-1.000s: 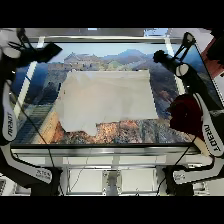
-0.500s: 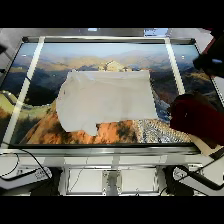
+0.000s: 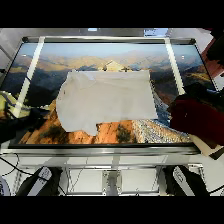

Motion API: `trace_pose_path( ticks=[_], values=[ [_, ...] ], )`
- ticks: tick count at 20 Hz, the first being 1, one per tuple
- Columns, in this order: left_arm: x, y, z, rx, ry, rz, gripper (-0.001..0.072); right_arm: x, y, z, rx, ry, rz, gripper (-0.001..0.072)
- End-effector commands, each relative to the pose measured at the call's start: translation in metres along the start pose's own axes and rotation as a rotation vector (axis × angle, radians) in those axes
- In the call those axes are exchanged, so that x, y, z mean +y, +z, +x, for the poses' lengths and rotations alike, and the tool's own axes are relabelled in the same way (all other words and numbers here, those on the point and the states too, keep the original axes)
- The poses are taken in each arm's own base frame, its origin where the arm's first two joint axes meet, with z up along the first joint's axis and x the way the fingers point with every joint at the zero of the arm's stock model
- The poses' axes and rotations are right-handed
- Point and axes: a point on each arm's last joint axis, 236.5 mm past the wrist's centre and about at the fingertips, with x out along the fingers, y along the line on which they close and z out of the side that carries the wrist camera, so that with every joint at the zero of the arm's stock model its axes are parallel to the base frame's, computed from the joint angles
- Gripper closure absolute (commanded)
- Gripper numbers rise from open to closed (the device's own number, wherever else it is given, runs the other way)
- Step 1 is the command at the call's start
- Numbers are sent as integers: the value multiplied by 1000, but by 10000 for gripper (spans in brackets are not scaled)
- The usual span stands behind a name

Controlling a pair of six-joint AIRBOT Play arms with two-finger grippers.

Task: Fold the shirts.

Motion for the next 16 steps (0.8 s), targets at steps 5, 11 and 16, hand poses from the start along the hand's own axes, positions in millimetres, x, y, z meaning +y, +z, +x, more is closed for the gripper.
trace_pose_path(
  ticks=[5, 11, 16],
  values=[
    [19, -38, 46, 30, 85, -71, 159, 38, 15, -23, -115, 113, 10, 291],
    [42, -53, 60, 111, 137, -148, 168, 39, 14, -23, -108, 116, 10, 291],
    [36, -56, 83, 124, 118, -153, 227, 39, 13, -23, -107, 117, 11, 292]
  ],
)
